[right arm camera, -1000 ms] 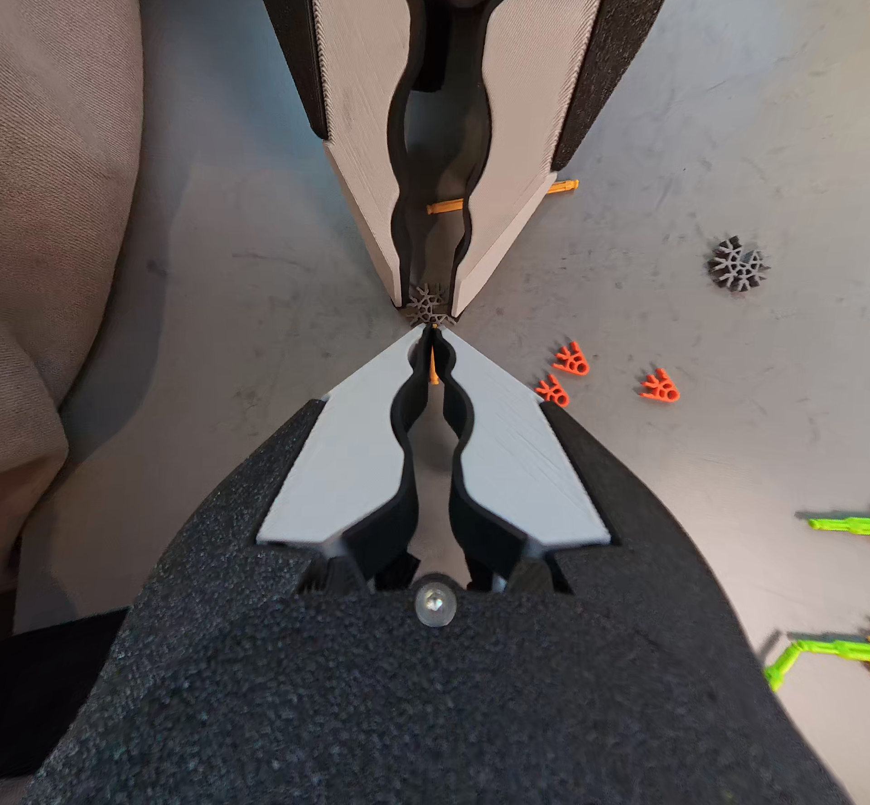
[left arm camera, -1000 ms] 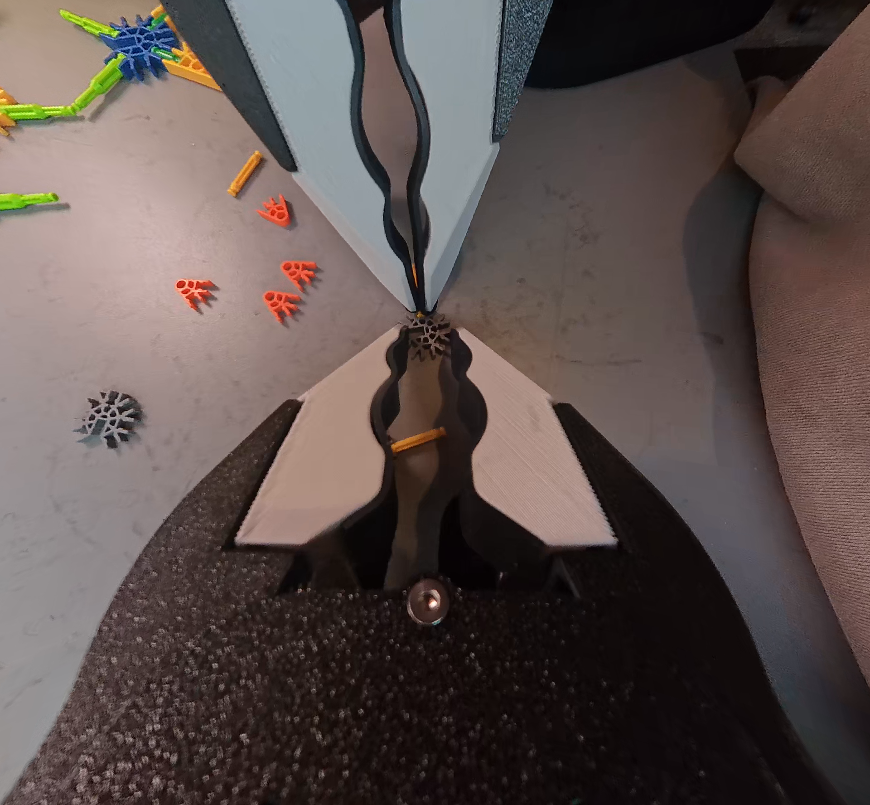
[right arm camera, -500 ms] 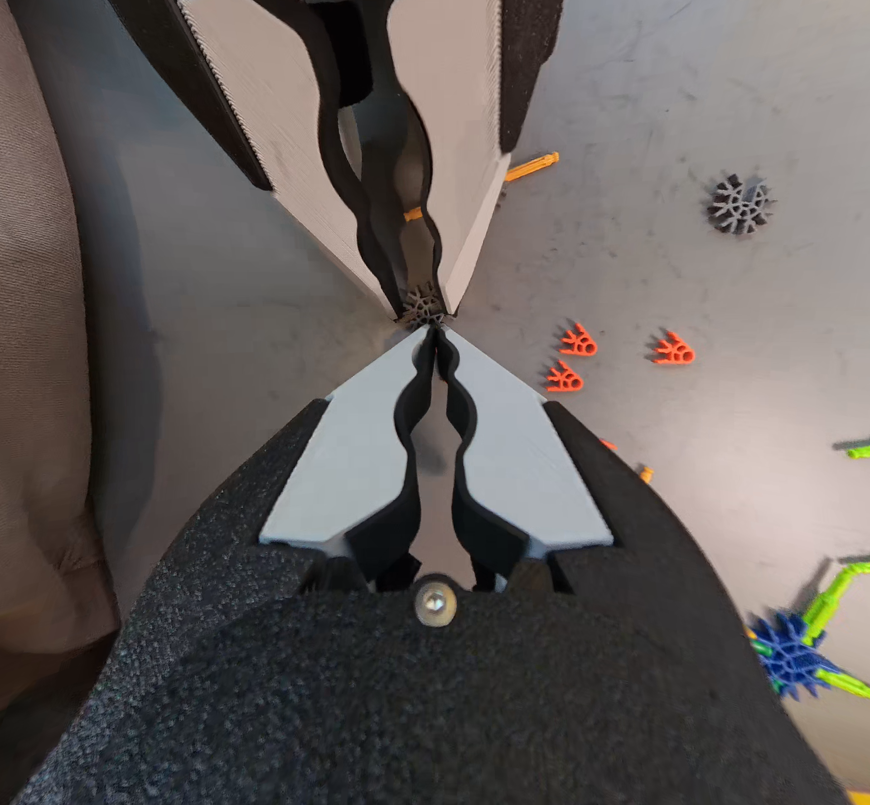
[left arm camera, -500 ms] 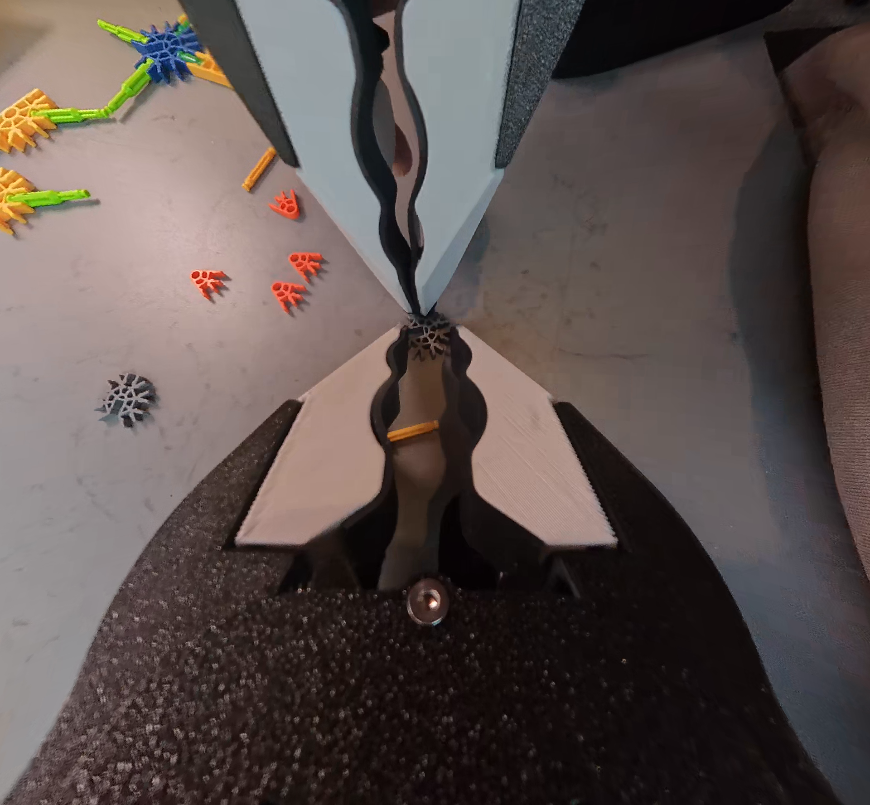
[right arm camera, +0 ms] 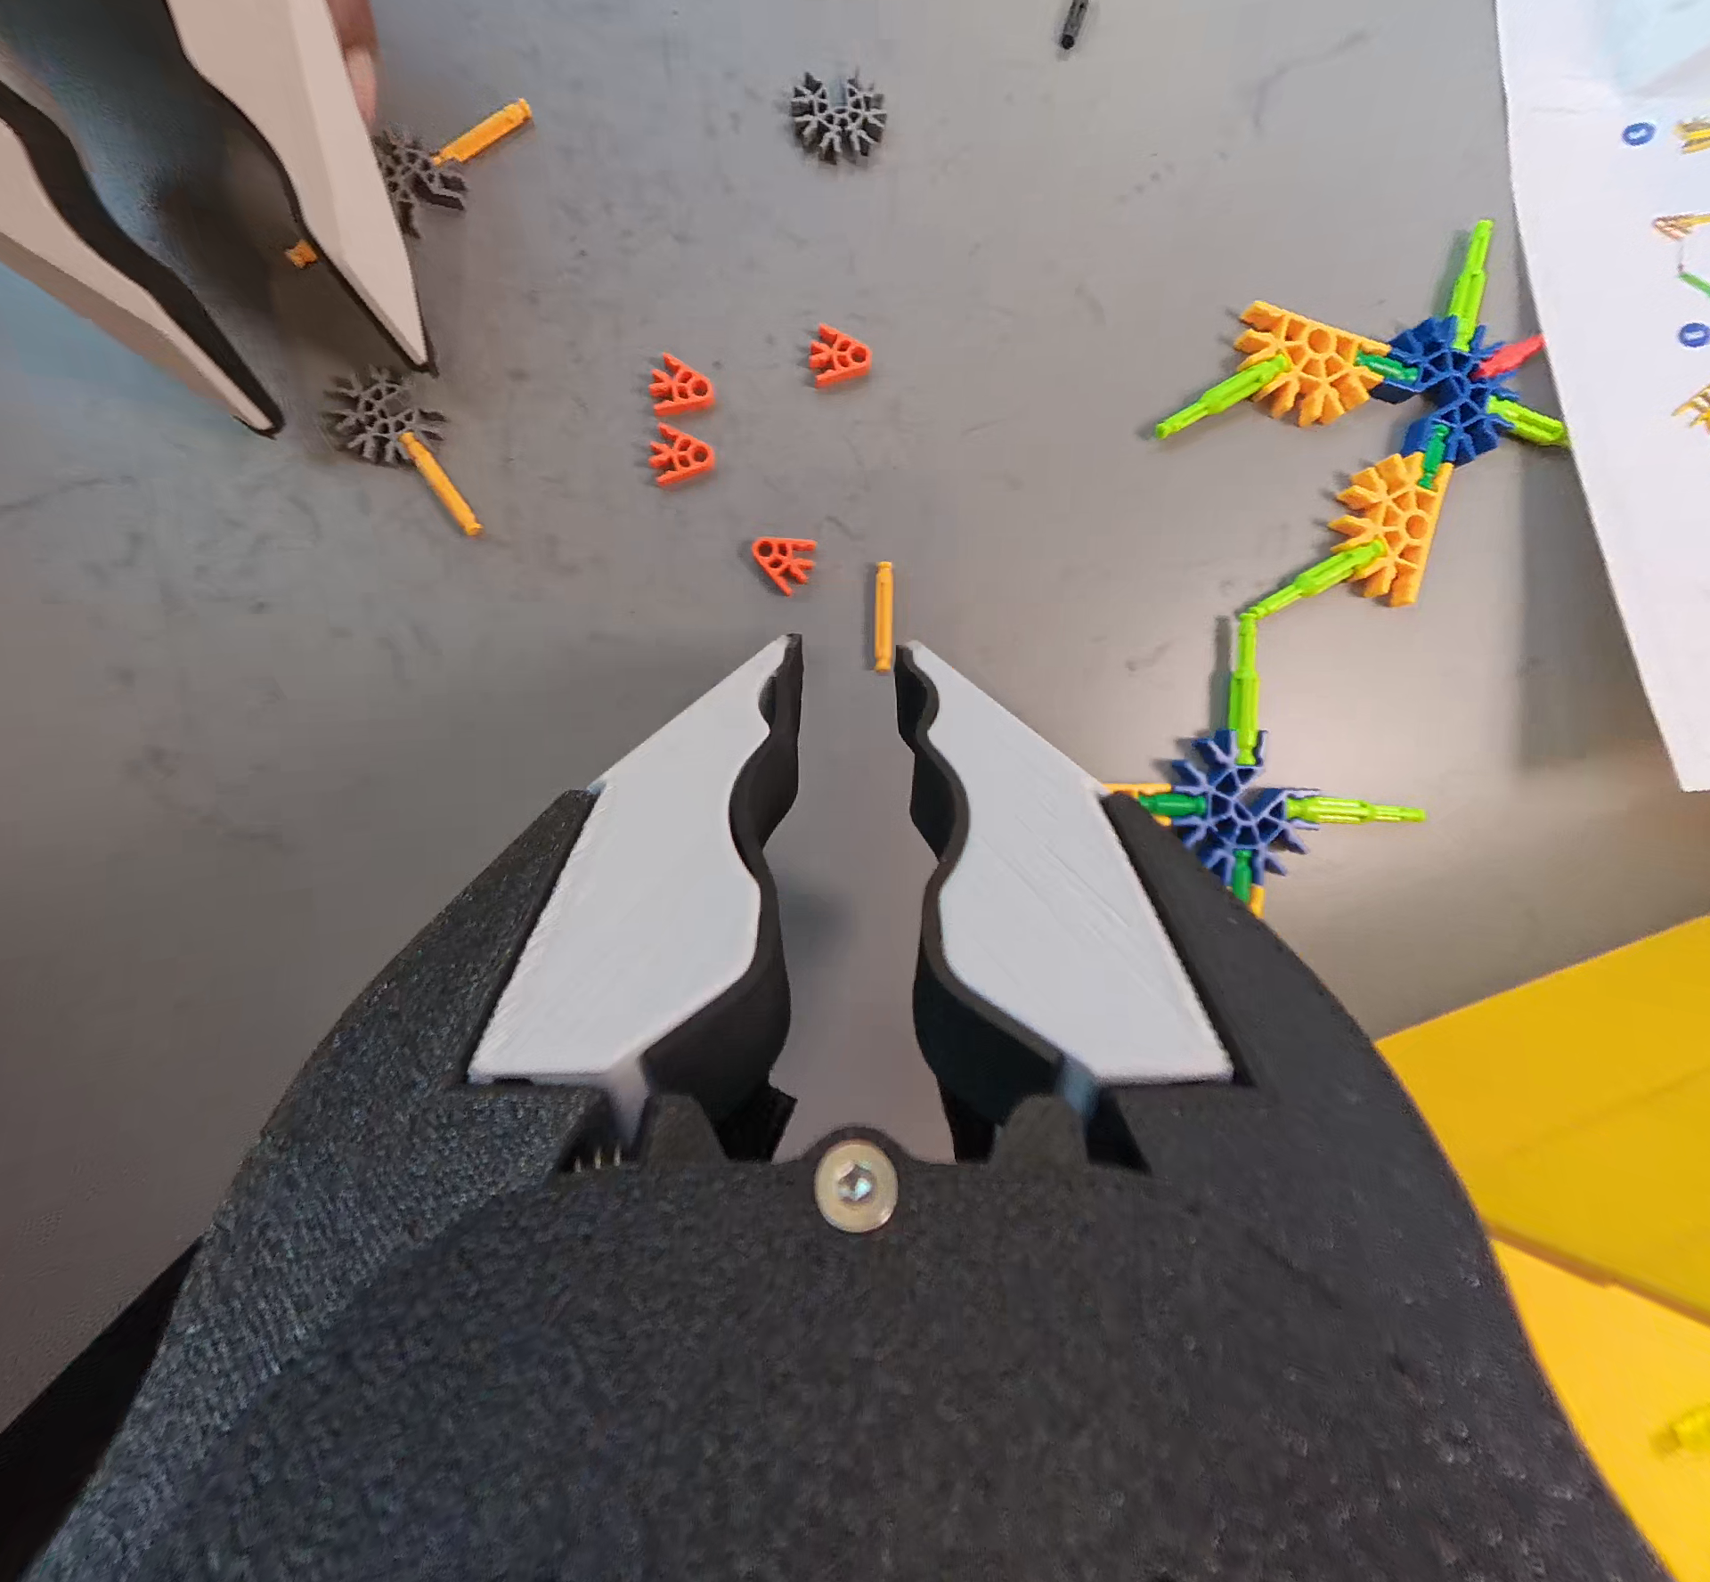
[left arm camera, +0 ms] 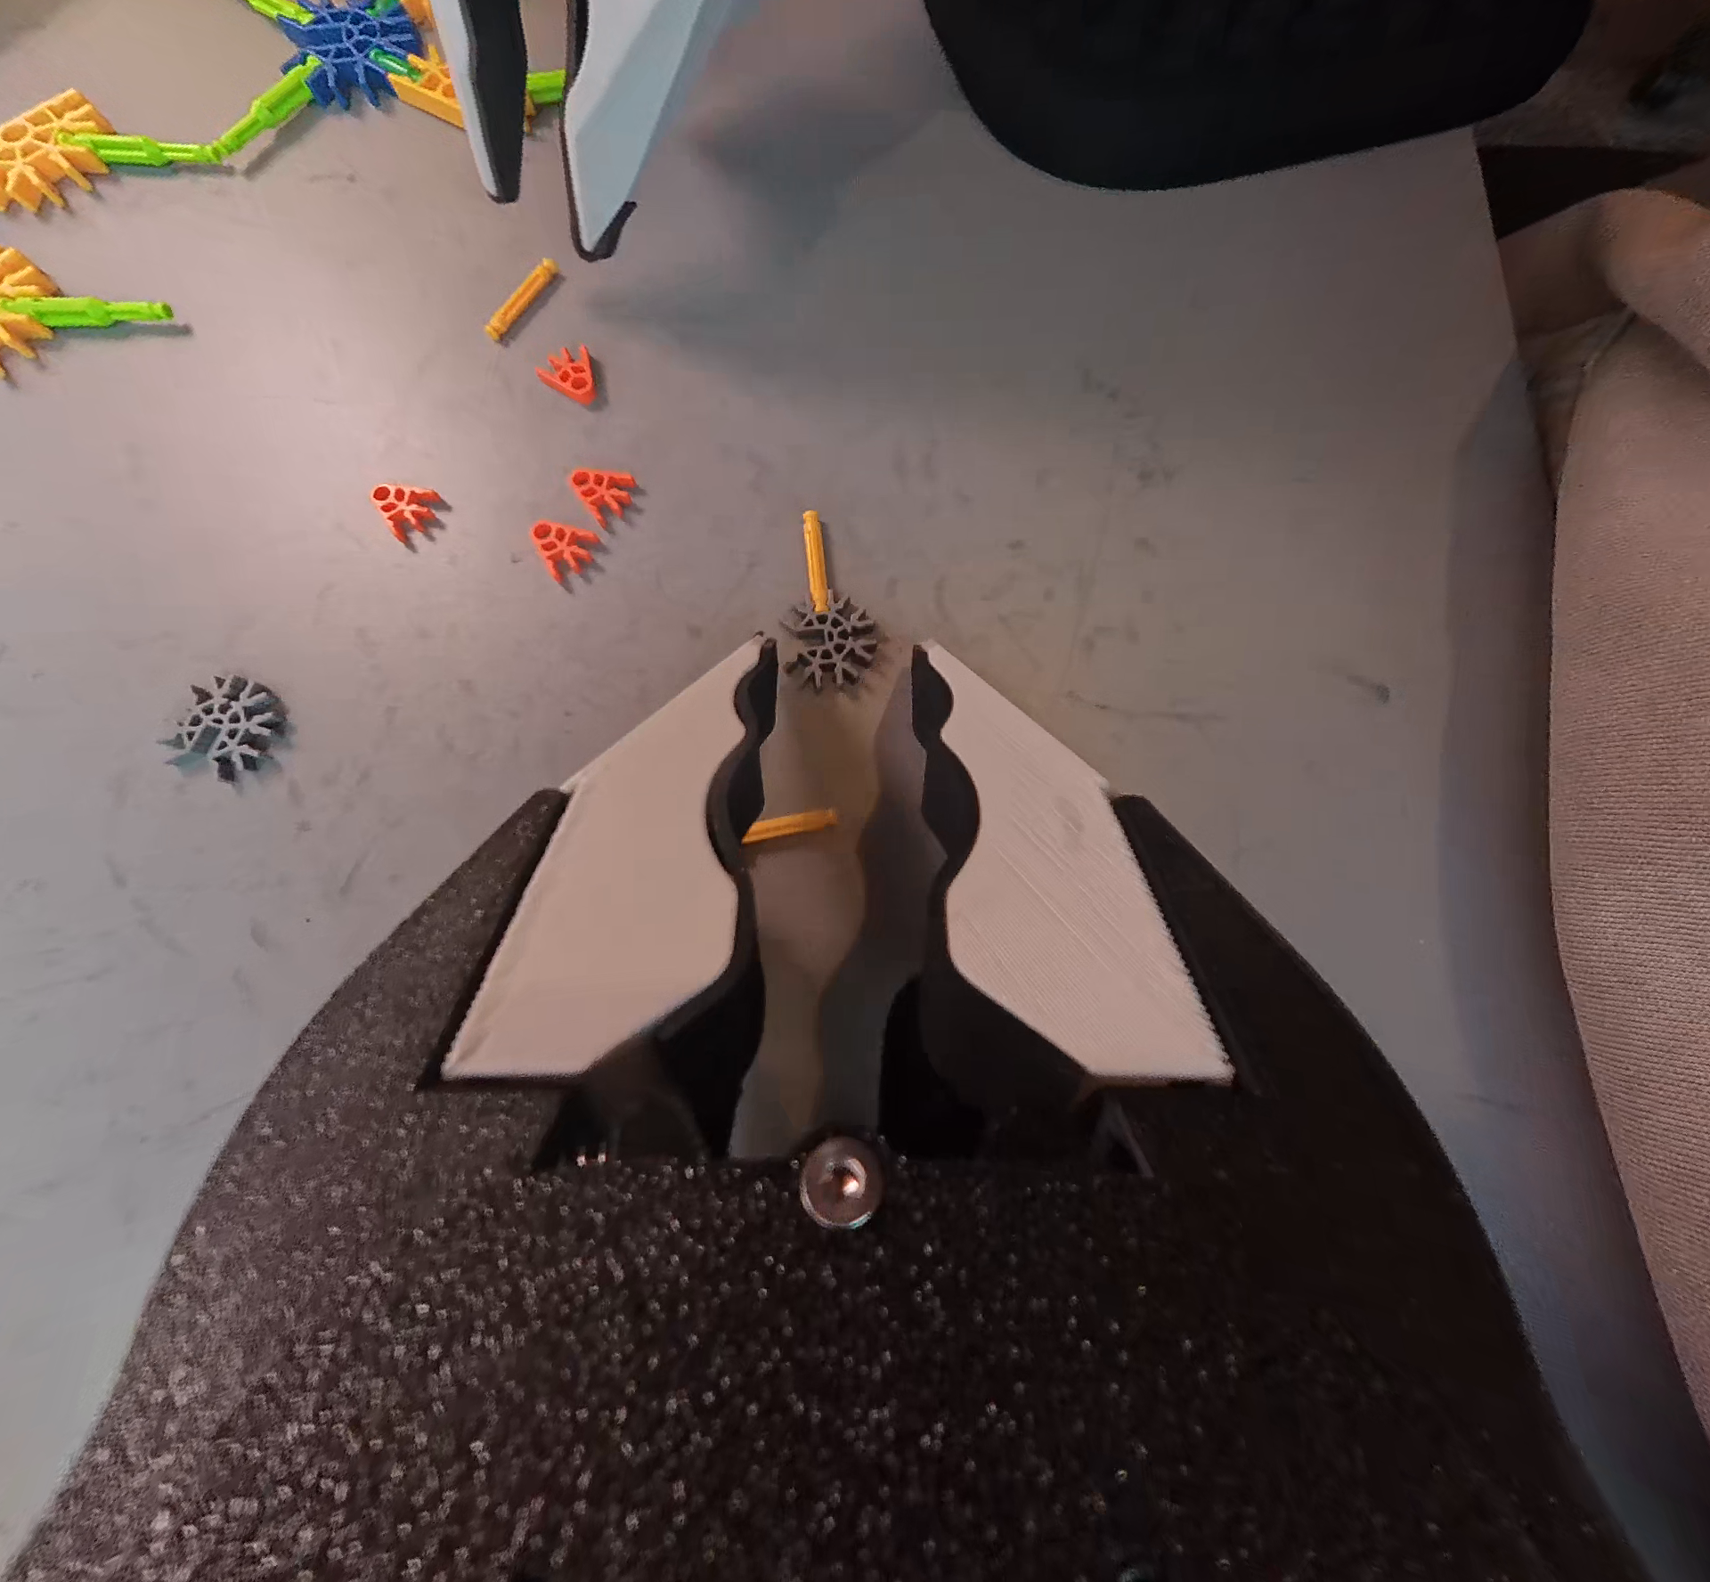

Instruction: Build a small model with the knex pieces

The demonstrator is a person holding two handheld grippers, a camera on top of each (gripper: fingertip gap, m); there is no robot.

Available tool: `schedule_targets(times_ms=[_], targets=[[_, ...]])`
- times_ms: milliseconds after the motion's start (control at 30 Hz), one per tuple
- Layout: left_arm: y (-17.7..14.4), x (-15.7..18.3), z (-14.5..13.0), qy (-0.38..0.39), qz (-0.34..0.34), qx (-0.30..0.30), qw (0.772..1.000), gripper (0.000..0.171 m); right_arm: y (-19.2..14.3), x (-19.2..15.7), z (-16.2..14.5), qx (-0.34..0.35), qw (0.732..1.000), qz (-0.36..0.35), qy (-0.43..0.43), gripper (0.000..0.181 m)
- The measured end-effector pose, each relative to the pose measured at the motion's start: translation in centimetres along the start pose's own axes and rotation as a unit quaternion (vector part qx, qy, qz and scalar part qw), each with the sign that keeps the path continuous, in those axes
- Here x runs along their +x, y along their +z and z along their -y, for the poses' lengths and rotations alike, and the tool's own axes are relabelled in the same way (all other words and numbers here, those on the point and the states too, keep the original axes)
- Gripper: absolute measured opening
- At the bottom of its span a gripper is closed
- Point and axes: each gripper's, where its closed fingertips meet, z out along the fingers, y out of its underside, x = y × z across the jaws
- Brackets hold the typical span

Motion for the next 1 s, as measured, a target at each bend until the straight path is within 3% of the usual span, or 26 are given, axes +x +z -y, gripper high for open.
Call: schedule_targets(times_ms=[167,267,367,567,767,1000], targets=[[-0.1,0.6,-0.6,0.005,-0.011,-0.015,1.0,0.032,1.0,0.3,0.4,-0.02,1.0,0.023,-0.008,0.015],[-0.1,1.7,-0.7,0.014,-0.032,-0.016,0.999,0.031,-0.1,-5.8,1.9,0.006,0.988,0.142,-0.06,0.012],[-0.2,3.3,-0.3,0.022,-0.07,-0.007,0.997,0.03,0.2,-10.6,0.7,-0.033,0.974,0.2,-0.1,0.012],[0.2,4.2,0.2,0.039,-0.072,0.0,0.997,0.03,1.4,-11.6,1.6,-0.04,0.978,0.195,-0.062,0.033],[-2.3,1.1,0.5,-0.007,-0.033,0.032,0.999,0.029,2.8,-11.4,3.2,-0.053,0.985,0.143,-0.079,0.047],[-3.6,-1.8,-0.4,-0.032,0.009,0.034,0.999,0.027,3.8,-11.3,4.5,-0.051,0.969,0.147,-0.193,0.019]])
